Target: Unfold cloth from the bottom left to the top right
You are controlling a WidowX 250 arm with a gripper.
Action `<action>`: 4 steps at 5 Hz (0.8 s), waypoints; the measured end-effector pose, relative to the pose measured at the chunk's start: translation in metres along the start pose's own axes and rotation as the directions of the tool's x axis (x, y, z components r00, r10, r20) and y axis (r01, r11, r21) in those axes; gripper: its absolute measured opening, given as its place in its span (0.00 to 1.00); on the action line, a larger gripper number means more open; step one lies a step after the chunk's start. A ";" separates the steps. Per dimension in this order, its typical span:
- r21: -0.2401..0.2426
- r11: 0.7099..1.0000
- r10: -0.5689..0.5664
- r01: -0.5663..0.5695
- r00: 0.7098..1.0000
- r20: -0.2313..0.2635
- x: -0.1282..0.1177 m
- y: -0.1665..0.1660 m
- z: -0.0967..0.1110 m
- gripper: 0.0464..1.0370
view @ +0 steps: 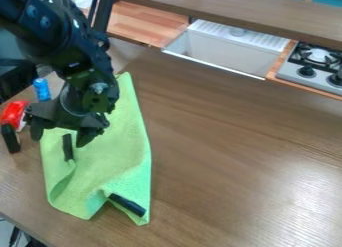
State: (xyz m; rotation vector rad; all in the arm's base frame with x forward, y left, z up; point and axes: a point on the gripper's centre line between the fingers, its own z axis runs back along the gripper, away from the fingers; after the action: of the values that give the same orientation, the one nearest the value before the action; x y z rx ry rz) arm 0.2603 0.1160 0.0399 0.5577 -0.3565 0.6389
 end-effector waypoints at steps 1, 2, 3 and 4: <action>0.005 1.000 0.006 -0.006 1.000 0.000 -0.001 -0.001 -0.003 0.96; 0.013 1.000 0.012 -0.012 1.000 -0.012 -0.004 -0.001 -0.005 0.96; 0.021 1.000 0.016 -0.015 0.999 -0.038 -0.007 0.000 -0.005 0.96; 0.032 0.999 0.043 -0.040 0.997 -0.070 -0.004 0.003 -0.008 0.96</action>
State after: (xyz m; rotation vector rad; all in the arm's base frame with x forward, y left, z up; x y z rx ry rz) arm 0.2562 0.1211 0.0327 0.5566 -0.2930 0.7032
